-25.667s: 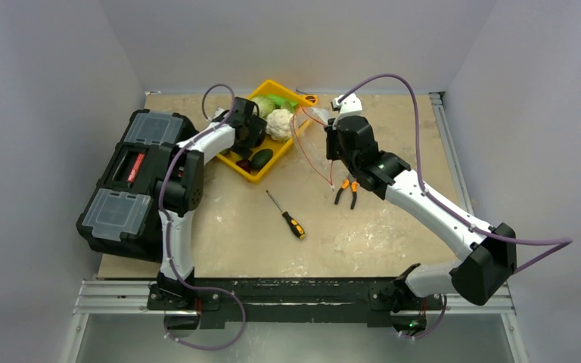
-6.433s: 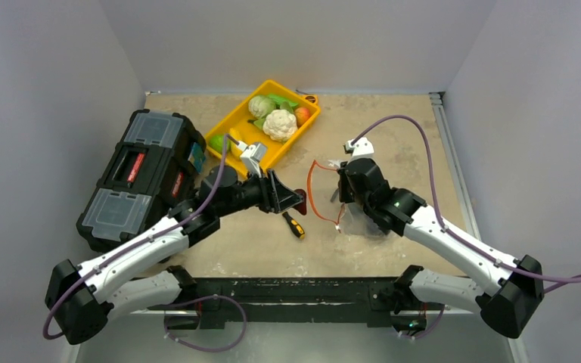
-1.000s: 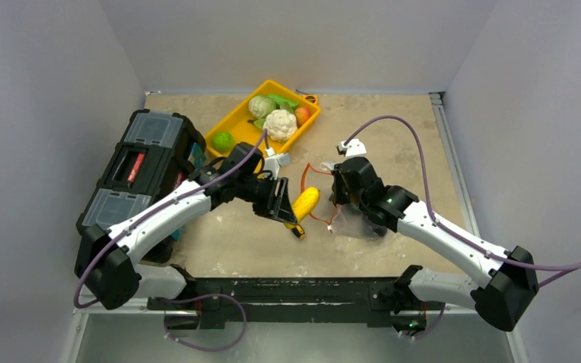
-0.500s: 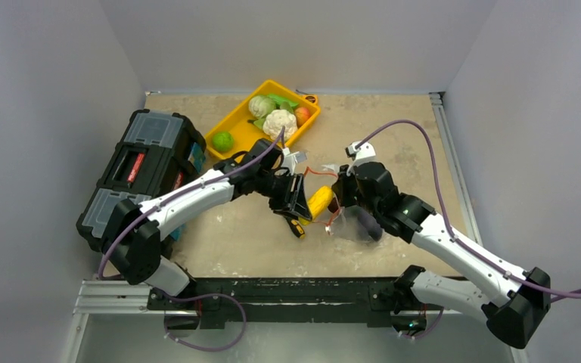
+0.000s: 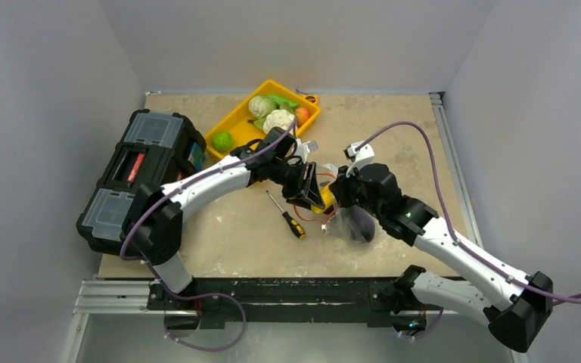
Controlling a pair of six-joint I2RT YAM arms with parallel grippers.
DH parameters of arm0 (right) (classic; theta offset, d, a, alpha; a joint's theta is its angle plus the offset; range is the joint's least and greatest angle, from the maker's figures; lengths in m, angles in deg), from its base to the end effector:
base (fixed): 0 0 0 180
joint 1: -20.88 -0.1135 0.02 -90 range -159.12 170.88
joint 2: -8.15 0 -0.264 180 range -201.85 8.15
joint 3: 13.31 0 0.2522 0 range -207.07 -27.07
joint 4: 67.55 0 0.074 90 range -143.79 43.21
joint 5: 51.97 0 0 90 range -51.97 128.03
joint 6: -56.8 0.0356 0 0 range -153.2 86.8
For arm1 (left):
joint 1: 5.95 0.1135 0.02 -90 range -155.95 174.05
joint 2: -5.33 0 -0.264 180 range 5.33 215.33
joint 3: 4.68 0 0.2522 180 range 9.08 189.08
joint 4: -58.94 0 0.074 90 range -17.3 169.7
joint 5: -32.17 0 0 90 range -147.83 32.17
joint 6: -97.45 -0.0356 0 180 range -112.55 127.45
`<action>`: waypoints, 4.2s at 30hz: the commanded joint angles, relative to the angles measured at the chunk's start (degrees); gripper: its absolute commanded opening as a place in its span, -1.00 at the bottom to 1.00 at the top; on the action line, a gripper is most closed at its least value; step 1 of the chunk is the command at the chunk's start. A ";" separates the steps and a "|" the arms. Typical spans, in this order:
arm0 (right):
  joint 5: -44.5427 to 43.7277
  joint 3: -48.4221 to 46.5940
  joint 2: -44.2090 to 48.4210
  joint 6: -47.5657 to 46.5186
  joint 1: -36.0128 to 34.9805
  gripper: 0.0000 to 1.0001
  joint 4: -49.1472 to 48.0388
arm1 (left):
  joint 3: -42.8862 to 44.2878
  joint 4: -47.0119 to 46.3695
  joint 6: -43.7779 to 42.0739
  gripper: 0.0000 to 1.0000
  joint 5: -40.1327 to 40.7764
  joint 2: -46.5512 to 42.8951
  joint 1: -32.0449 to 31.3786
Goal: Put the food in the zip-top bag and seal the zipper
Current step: Place the fake fruit in the zipper food storage bag, then pick up the fake fruit from the bin.
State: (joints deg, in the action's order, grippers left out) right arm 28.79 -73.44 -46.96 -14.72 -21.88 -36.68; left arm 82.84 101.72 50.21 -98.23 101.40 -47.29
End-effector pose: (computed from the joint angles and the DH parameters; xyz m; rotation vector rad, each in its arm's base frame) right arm 0.1643 0.1441 0.3045 -0.3298 2.0273 0.5121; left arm 0.2554 -0.2554 0.2596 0.3221 2.7643 -1.4028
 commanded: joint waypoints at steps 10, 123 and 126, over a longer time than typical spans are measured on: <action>2.18 2.43 4.39 -1.81 -0.35 -1.00 -5.12 | 5.14 -7.63 3.00 -0.01 -3.55 3.25 -0.66; 0.81 -0.37 5.11 -0.60 -0.31 -1.00 -2.83 | 38.27 21.75 -42.65 -0.55 67.16 25.19 19.25; 0.58 0.01 5.07 -0.25 -0.39 -1.00 -3.37 | 37.03 24.48 -35.50 -0.42 55.72 19.23 19.12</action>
State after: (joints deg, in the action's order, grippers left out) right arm 29.88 -71.54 -42.70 -15.93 -21.97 -37.91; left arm 118.38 121.21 3.63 -27.75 132.96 -27.84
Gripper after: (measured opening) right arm 0.003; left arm 0.529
